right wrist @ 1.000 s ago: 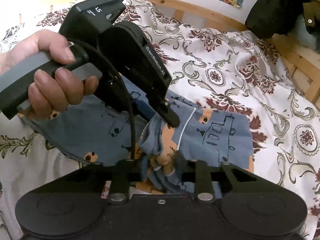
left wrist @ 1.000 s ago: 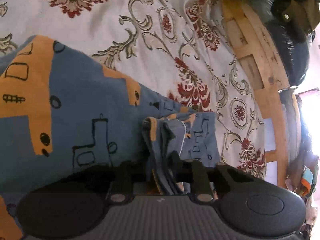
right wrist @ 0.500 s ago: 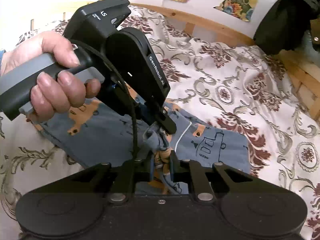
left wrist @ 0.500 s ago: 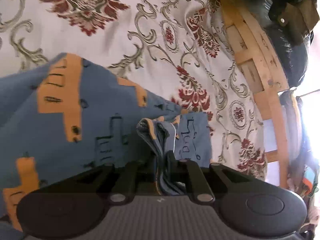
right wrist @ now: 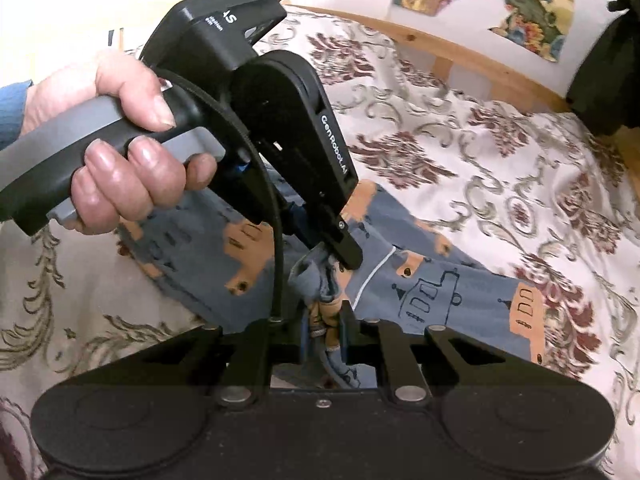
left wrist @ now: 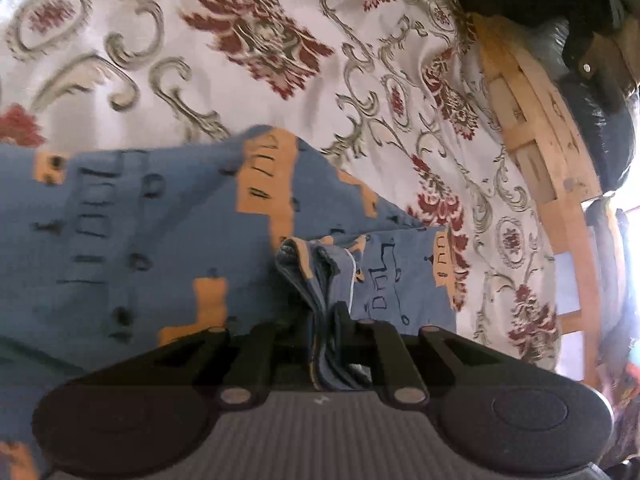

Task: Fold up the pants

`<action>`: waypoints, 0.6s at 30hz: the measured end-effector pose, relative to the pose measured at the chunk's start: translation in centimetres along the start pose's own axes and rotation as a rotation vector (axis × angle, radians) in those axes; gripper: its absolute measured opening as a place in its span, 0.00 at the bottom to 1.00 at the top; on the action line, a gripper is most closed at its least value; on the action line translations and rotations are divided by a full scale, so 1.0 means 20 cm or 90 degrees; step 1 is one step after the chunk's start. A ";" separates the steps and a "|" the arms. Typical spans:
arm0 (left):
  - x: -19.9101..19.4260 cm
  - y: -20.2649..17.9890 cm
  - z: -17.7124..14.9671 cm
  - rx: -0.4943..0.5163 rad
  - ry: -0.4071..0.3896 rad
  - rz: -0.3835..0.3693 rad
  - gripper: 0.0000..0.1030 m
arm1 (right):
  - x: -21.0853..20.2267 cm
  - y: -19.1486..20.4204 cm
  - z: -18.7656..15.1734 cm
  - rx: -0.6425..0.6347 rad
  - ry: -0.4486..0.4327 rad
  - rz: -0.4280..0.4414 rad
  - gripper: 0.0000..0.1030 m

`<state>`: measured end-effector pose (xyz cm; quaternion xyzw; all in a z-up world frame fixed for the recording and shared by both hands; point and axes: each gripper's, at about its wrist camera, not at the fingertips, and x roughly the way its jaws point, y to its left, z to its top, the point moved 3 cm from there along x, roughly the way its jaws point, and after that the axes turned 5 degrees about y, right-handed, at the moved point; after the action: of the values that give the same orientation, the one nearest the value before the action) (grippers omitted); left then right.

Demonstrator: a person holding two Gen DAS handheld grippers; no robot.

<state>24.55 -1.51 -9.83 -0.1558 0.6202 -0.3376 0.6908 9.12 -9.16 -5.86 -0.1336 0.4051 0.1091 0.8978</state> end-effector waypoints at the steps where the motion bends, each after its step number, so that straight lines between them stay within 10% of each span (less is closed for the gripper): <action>1: -0.02 0.00 -0.01 0.007 -0.003 0.013 0.10 | 0.00 0.02 0.01 -0.002 0.000 0.005 0.15; 18: -0.08 0.06 -0.05 0.046 0.013 0.071 0.10 | 0.06 0.12 0.00 -0.036 0.016 0.039 0.15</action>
<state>23.99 0.59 -9.47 -0.0929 0.6223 -0.3222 0.7073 9.17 -6.75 -7.08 -0.1480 0.4168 0.1460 0.8849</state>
